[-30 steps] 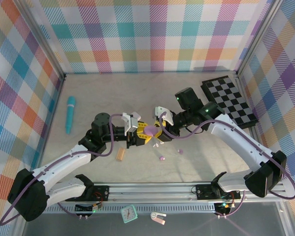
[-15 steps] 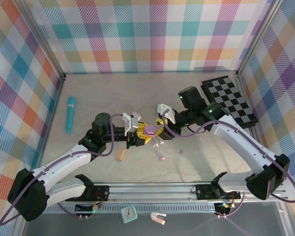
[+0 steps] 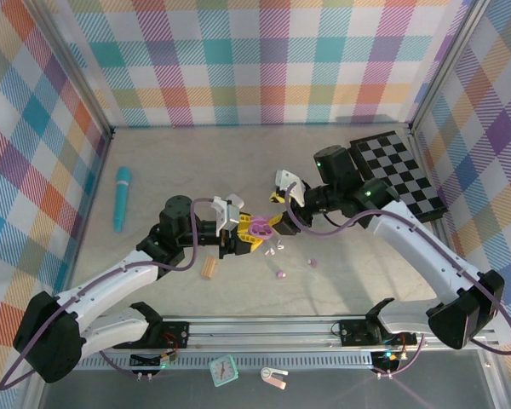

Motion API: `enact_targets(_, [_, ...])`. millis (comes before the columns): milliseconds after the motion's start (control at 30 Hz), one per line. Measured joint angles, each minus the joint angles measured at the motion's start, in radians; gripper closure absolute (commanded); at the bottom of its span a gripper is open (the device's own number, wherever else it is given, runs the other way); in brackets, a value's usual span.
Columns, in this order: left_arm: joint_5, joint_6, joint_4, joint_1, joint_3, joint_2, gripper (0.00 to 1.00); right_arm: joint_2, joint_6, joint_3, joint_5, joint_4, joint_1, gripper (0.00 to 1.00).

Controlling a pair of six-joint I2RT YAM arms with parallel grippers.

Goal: Insert wireless bluetooth earbuds into charging case

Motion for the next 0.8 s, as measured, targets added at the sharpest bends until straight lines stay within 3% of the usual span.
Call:
enact_targets(100, [-0.001, -0.005, 0.016, 0.0, -0.001, 0.011, 0.68, -0.014, 0.003, -0.015, 0.012, 0.022, -0.003, 0.2])
enact_targets(300, [-0.002, -0.044, 0.071, -0.001, -0.004, 0.035, 0.68, -0.044, 0.002, -0.03, 0.027, 0.048, -0.003, 0.22])
enact_targets(667, [-0.001, -0.083, 0.109, -0.001, -0.004, 0.043, 0.68, -0.044, 0.006, -0.071, 0.037, 0.091, -0.003, 0.73])
enact_targets(800, [-0.012, -0.084, 0.109, -0.001, -0.004, 0.043, 0.68, -0.044, 0.0, -0.073, 0.018, 0.09, -0.003, 0.84])
